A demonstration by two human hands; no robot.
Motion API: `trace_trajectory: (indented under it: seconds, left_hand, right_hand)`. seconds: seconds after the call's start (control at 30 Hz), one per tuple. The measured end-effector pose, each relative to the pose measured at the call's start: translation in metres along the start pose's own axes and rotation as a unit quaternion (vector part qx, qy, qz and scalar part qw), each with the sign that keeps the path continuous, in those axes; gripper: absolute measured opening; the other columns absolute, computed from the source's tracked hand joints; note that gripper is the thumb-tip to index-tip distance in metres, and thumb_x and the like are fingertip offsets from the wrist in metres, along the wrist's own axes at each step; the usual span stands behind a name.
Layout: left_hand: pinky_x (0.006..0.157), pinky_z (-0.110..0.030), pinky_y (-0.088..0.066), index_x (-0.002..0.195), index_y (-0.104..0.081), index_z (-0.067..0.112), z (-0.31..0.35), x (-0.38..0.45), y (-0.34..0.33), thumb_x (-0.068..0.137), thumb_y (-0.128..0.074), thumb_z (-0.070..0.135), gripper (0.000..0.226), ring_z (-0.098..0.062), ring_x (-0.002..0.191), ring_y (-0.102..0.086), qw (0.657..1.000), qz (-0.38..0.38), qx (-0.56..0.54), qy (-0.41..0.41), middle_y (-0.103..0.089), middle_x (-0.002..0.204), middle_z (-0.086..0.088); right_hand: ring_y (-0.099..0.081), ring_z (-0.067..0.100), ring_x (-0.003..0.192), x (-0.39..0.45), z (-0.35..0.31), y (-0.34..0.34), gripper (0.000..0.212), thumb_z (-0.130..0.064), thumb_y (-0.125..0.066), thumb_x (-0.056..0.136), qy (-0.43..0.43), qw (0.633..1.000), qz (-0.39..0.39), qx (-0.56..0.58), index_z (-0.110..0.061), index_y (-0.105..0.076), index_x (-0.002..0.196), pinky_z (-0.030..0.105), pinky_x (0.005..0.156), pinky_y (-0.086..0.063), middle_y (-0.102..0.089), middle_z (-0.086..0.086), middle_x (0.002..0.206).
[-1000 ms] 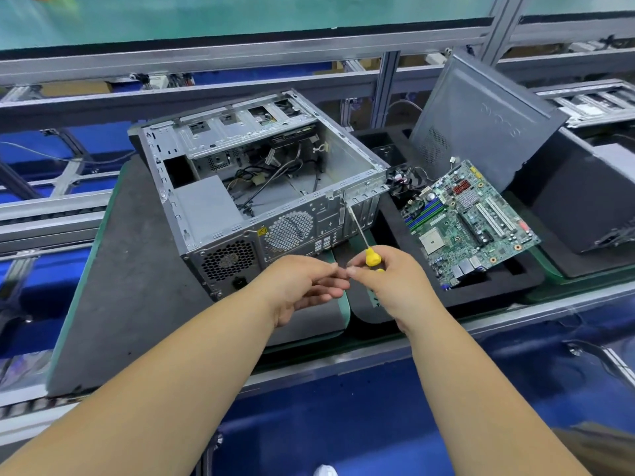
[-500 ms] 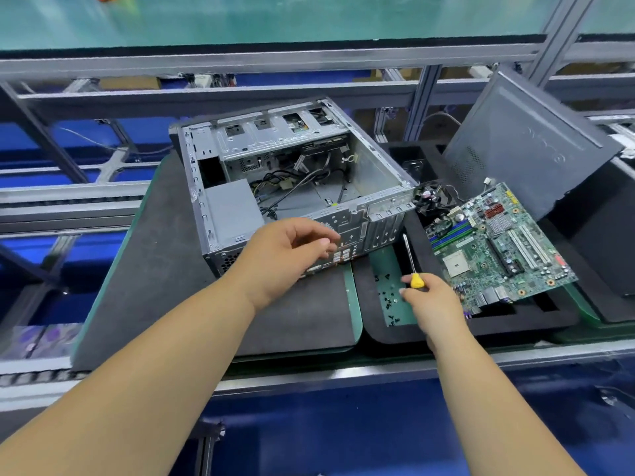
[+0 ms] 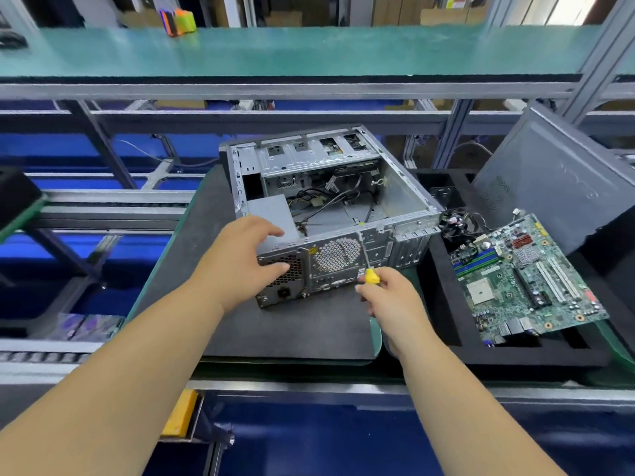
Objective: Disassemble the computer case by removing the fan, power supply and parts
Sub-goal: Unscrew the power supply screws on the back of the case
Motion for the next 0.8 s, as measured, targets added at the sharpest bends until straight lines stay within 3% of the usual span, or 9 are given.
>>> trace_trajectory:
  seconds: [0.1, 0.23, 0.3, 0.47, 0.63, 0.8]
  left_hand:
    - [0.105, -0.034, -0.037, 0.125, -0.057, 0.032, -0.020, -0.010, -0.001, 0.075, -0.080, 0.034, 0.054, -0.015, 0.131, -0.040, 1.000, -0.009, 0.021, 0.015, -0.049, 0.135, 0.011]
    - [0.110, -0.030, -0.030, 0.134, -0.053, 0.033, -0.033, -0.018, -0.003, 0.081, -0.076, 0.030, 0.057, -0.010, 0.138, -0.031, 1.000, -0.015, 0.028, -0.001, -0.039, 0.148, 0.014]
    - [0.112, -0.026, -0.024, 0.138, -0.050, 0.032, -0.037, -0.020, -0.003, 0.085, -0.073, 0.028, 0.057, -0.009, 0.140, -0.028, 0.999, -0.018, 0.024, -0.016, -0.036, 0.150, 0.014]
    - [0.116, -0.027, -0.021, 0.140, -0.050, 0.030, -0.042, -0.020, -0.003, 0.088, -0.070, 0.024, 0.056, -0.009, 0.142, -0.026, 0.999, -0.016, 0.010, -0.033, -0.039, 0.150, 0.013]
    - [0.115, -0.031, -0.028, 0.135, -0.056, 0.028, -0.044, -0.020, -0.006, 0.085, -0.073, 0.020, 0.053, -0.009, 0.140, -0.031, 0.999, 0.012, -0.029, -0.035, -0.046, 0.145, 0.011]
    - [0.114, -0.023, -0.023, 0.133, -0.058, 0.026, -0.046, -0.020, -0.009, 0.084, -0.073, 0.016, 0.053, -0.010, 0.139, -0.033, 0.998, 0.026, -0.043, -0.037, -0.047, 0.145, 0.009]
  right_hand:
    - [-0.052, 0.008, 0.053, -0.012, -0.006, -0.025, 0.011, -0.027, -0.063, 0.077, -0.007, 0.999, -0.050, -0.006, -0.023, -0.060, 0.087, 0.029, 0.058, -0.043, -0.061, -0.004, 0.071]
    - [-0.055, 0.008, 0.055, -0.025, -0.010, -0.053, 0.005, -0.019, -0.061, 0.087, -0.013, 0.996, -0.093, 0.002, -0.020, -0.062, 0.091, 0.034, 0.069, -0.054, -0.064, -0.003, 0.073]
    - [-0.055, 0.009, 0.054, -0.032, -0.012, -0.064, 0.004, -0.017, -0.060, 0.089, -0.013, 0.994, -0.107, 0.000, -0.019, -0.062, 0.092, 0.029, 0.064, -0.052, -0.064, -0.003, 0.073]
    - [-0.055, 0.011, 0.049, -0.047, -0.015, -0.081, 0.006, -0.023, -0.059, 0.093, -0.019, 0.992, -0.120, -0.020, -0.023, -0.064, 0.096, 0.022, 0.055, -0.046, -0.065, -0.006, 0.074]
    - [-0.049, 0.012, 0.043, -0.058, -0.018, -0.089, 0.010, -0.029, -0.057, 0.096, -0.022, 0.993, -0.115, -0.020, -0.023, -0.065, 0.095, 0.019, 0.047, -0.043, -0.065, -0.004, 0.070]
    - [-0.044, 0.010, 0.040, -0.062, -0.022, -0.097, 0.012, -0.030, -0.056, 0.097, -0.018, 0.995, -0.092, -0.018, -0.023, -0.064, 0.092, 0.019, 0.043, -0.039, -0.063, -0.005, 0.064]
Point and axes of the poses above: each hand's wrist, its own x-axis towards the middle knuckle, its own y-axis out of the back of the hand, z = x × y, the point moved 2 cm from there along x, towards the middle knuckle
